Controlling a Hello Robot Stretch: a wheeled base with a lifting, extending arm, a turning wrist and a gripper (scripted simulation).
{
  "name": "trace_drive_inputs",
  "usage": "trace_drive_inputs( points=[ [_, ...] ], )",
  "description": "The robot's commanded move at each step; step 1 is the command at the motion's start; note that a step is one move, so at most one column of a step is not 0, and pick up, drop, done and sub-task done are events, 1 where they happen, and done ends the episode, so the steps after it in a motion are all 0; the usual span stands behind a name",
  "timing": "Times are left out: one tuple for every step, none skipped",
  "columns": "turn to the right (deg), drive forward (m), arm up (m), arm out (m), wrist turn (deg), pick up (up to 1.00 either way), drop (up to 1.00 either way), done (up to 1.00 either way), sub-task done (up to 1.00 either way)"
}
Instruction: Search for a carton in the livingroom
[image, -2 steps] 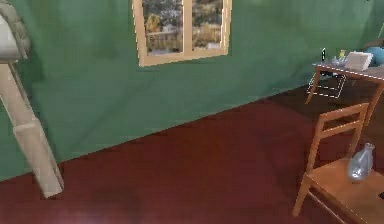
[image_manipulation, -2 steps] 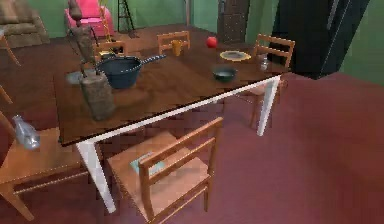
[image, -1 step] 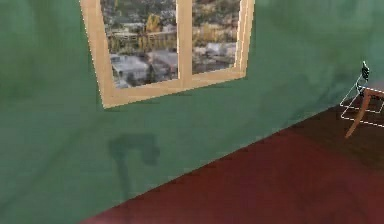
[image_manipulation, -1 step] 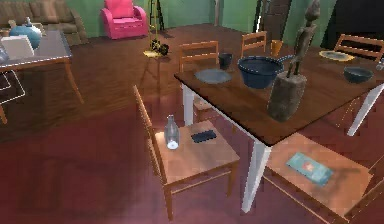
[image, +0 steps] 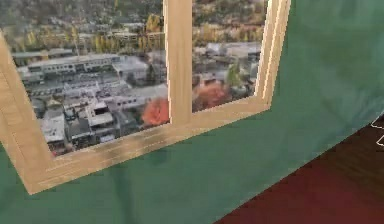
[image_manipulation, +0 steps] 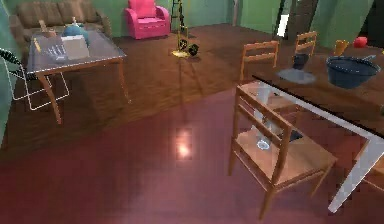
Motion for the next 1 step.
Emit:
trace_drive_inputs(
  points=[
    [45.0,0.0,0.0,0.0,0.0,0.0,0.0,0.0,0.0]
  ],
)
